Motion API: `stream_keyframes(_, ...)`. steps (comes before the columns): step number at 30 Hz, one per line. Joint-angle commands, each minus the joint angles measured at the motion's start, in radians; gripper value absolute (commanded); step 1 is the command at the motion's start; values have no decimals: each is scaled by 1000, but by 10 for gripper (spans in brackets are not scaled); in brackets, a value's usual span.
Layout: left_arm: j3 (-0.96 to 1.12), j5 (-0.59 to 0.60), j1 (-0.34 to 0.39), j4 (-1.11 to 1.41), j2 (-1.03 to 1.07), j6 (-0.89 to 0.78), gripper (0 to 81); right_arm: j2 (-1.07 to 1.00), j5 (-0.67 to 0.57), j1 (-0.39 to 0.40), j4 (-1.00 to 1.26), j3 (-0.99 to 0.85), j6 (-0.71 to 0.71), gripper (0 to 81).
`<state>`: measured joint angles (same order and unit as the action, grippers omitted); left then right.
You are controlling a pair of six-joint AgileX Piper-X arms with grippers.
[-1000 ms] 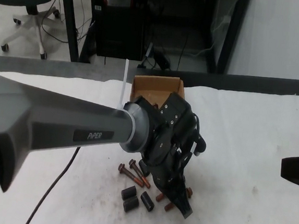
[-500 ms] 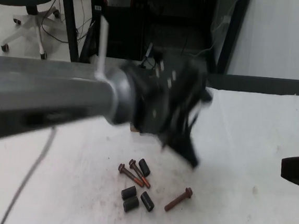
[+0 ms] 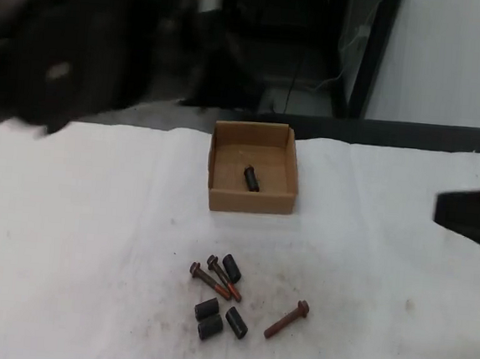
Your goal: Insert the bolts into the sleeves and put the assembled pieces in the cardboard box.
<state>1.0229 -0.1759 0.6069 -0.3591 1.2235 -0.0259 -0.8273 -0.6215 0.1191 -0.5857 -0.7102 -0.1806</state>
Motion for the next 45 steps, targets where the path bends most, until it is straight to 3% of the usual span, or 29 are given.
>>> stream_keyframes(1, -110, 57, -44, 8, -113, -33, 4, -51, -17, 15, 50, -5, -6, 8)
stream_keyframes(4, -265, 176, -88, 64, -263, -79, 4, -153, -5, 66, 93, -14, -6, 8)
stream_keyframes(9, -476, 476, -110, 188, -473, -88, 4, -338, 77, 205, 100, -104, 64, 8)
stream_keyframes(12, -547, 555, -110, 195, -548, -103, 4, -463, 146, 291, 96, -198, 98, 8)
stream_keyframes(17, -586, 524, -110, 193, -614, -142, 4, -677, 183, 364, 6, -395, 169, 8)
stream_keyframes(25, -586, 468, -110, 192, -622, -132, 4, -944, 285, 369, -182, -667, 258, 2)
stream_keyframes(27, -586, 468, -110, 192, -622, -132, 4, -973, 285, 369, -209, -697, 271, 54)
stream_keyframes(31, -586, 468, -110, 192, -622, -132, 4, -998, 290, 379, -227, -702, 300, 291)
stream_keyframes(33, -586, 466, -110, 192, -622, -120, 4, -1004, 322, 387, -227, -702, 290, 342)
stream_keyframes(38, -586, 427, -110, 192, -622, -41, 4, -1041, 361, 422, -203, -702, 289, 299)
stream_keyframes(45, -586, 416, -110, 192, -622, -42, 4, -1134, 361, 462, -160, -702, 289, 300)
